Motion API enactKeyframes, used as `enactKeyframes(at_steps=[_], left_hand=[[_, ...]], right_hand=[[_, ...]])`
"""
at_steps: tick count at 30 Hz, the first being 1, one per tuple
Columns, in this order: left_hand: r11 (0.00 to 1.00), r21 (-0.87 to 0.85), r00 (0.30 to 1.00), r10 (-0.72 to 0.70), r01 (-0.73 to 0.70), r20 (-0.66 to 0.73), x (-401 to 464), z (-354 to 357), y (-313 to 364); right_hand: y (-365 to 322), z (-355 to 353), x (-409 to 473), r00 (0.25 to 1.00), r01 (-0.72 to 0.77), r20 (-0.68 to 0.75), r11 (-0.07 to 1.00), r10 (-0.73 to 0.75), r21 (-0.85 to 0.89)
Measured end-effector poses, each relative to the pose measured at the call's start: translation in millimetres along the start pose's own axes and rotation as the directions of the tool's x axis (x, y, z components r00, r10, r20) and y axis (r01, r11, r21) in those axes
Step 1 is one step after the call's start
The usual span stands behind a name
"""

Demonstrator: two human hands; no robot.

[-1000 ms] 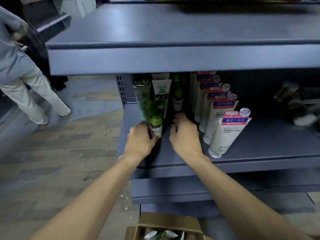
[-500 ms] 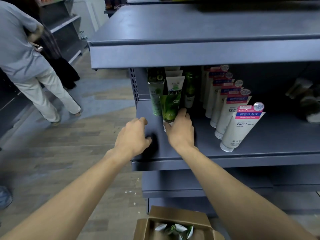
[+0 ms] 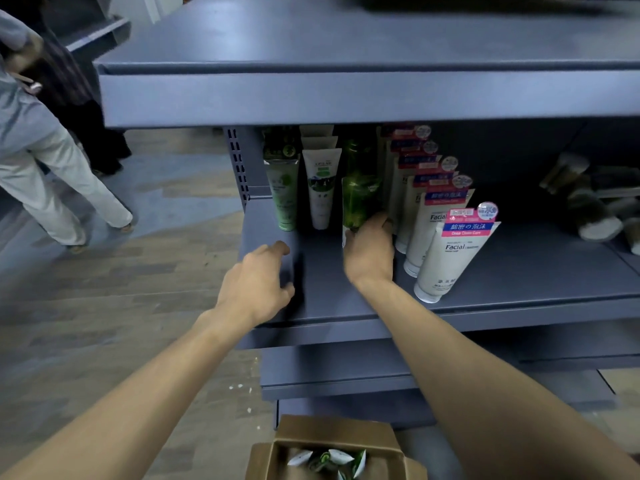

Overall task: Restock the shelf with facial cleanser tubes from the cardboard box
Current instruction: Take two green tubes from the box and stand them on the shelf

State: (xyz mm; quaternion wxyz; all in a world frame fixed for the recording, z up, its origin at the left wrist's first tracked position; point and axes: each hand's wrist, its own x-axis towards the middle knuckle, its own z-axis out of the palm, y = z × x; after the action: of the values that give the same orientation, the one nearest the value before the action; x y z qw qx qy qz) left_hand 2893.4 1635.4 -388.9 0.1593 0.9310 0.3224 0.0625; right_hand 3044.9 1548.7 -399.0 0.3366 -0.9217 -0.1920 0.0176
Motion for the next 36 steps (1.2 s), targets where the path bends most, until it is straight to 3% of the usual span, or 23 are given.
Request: enactKeyframes(at_steps=[2, 5, 8, 11, 17, 36], left_hand=[[1.000, 0.005, 1.000, 0.011, -0.011, 0.002, 3, 7, 2], [0.999, 0.030, 1.000, 0.021, -0.021, 0.012, 6, 17, 3], [0.997, 0.064, 0.999, 0.035, -0.035, 0.002, 9, 21, 6], [0.997, 0.057, 0.998, 0.058, -0.057, -0.023, 14, 21, 10], [0.996, 0.042, 0.997, 0.074, -0.073, -0.035, 25, 25, 19], [0.993, 0.087, 0.994, 0.090, -0.084, -0.065, 21, 19, 22]], right_hand=[[1, 4, 11, 1.000, 0.003, 0.008, 0.987, -0.002, -0.162], [-1, 6, 29, 0.995, 0.092, 0.089, 0.871, -0.056, -0.482], [-2, 7, 46, 0.976, 0.156, 0.215, 0.801, -0.035, -0.578], [-2, 9, 54, 0.969, 0.225, 0.226, 0.727, -0.099, -0.649], [-5, 15, 65, 0.974, 0.174, 0.216, 0.828, -0.066, -0.532], [-9, 26, 70, 0.982, 0.158, 0.180, 0.797, -0.063, -0.582]])
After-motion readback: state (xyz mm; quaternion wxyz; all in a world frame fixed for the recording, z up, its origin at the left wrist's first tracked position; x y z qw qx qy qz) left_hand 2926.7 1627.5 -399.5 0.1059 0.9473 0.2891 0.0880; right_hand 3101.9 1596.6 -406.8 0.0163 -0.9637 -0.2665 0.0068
